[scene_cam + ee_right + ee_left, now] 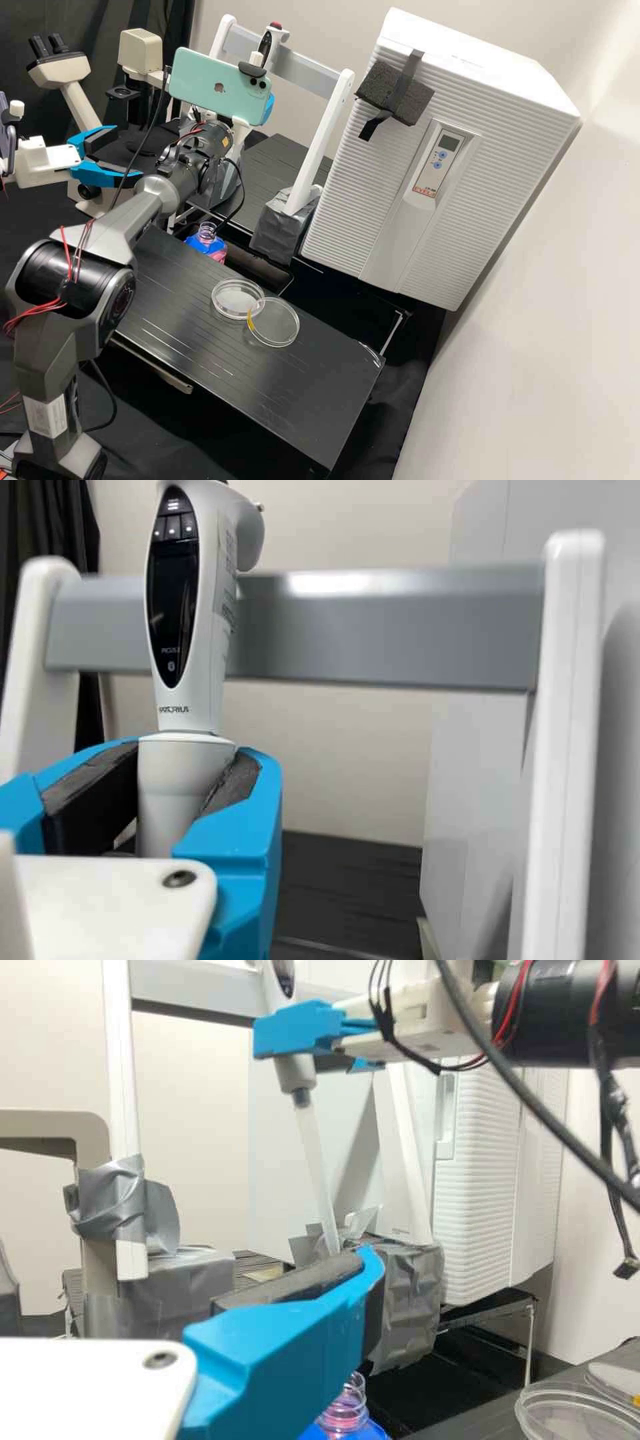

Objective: Use the pipette

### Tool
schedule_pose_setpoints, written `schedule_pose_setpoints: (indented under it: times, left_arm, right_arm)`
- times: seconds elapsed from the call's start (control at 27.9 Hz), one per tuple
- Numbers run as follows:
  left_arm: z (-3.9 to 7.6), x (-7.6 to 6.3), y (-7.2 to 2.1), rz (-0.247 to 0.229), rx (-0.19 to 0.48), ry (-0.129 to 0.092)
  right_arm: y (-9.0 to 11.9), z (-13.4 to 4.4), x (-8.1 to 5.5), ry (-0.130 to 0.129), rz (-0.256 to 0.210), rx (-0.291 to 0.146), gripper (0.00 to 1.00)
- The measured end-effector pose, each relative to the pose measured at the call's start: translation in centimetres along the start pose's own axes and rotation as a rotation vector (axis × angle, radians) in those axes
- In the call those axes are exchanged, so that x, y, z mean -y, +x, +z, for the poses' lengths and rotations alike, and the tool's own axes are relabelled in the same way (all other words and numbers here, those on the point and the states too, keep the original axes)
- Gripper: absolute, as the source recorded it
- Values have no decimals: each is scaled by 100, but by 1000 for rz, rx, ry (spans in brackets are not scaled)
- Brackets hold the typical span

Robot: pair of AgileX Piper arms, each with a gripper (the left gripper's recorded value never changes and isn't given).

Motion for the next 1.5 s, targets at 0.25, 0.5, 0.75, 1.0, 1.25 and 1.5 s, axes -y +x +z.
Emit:
schedule_pose_setpoints:
  times: [0.25, 0.5, 0.75, 1.0, 1.25, 1.5]
  left_arm:
    - [-5, 14, 4, -6, -2, 0]
    - [-15, 46, 11, -20, -6, -1]
    - [-5, 74, 15, -38, -6, -2]
    - [-8, 80, 16, -46, -9, -2]
    - [3, 92, 16, -57, -8, -3]
    - [30, 99, 18, -58, -3, -10]
  right_arm:
    - [20, 24, 51, 6, -24, 17, 0]
    - [25, 17, 72, -6, -30, 15, 0]
    - [60, 24, 126, 19, -29, 9, 0]
    - [60, 21, 129, 9, -27, 9, 0]
    - [64, 34, 121, -5, -15, 20, 100]
    - [64, 8, 79, -7, 32, -8, 100]
